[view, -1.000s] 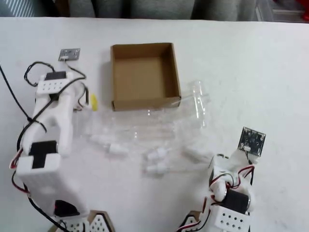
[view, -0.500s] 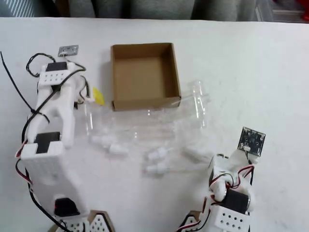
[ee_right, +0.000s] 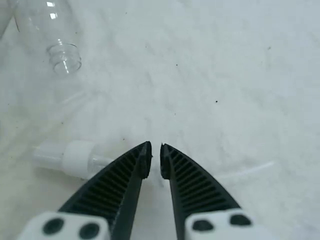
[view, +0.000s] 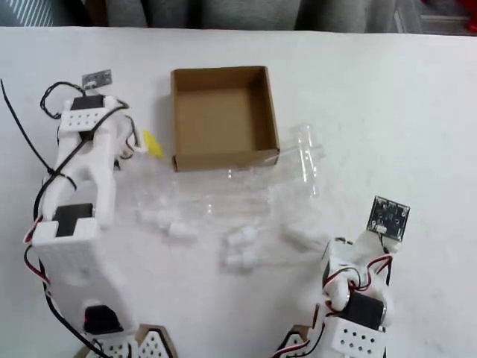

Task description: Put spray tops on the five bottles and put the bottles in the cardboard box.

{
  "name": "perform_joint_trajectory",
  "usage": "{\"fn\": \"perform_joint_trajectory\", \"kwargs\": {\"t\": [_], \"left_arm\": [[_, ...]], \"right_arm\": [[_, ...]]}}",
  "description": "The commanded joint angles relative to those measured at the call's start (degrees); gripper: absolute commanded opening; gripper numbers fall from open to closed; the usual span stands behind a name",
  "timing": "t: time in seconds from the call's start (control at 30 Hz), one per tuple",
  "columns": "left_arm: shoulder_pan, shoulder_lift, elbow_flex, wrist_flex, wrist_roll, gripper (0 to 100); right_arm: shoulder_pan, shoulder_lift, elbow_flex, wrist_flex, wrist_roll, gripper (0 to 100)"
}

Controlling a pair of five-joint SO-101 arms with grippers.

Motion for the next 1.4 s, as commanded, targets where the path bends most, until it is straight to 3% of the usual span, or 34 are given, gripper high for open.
{"fn": "perform_joint_trajectory", "kwargs": {"t": [0.0,0.23,0.33,0.63,1.17,1.27,1.37], "left_arm": [[0.13,-0.84,-2.81,1.76,6.59,35],[0.22,-0.48,-2.81,1.93,5.98,35],[0.48,-0.40,-3.43,2.46,1.14,34],[0.22,1.54,-6.07,2.29,0.70,29],[0.04,22.20,-32.97,15.47,-0.97,28],[0.22,23.96,-35.78,17.49,-4.57,21],[0.84,24.92,-37.71,17.76,-8.53,2]], "right_arm": [[0.04,-0.22,0.44,0.13,0.70,1.7],[0.04,-0.22,0.44,0.13,0.70,1.7],[0.04,-0.22,0.44,0.13,0.70,1.7],[0.04,-0.22,0.44,0.13,0.70,1.7],[0.04,-0.22,0.44,0.13,0.70,1.7],[0.04,-0.22,0.44,0.13,0.70,1.7],[0.04,-0.22,0.44,0.13,0.70,1.7]]}}
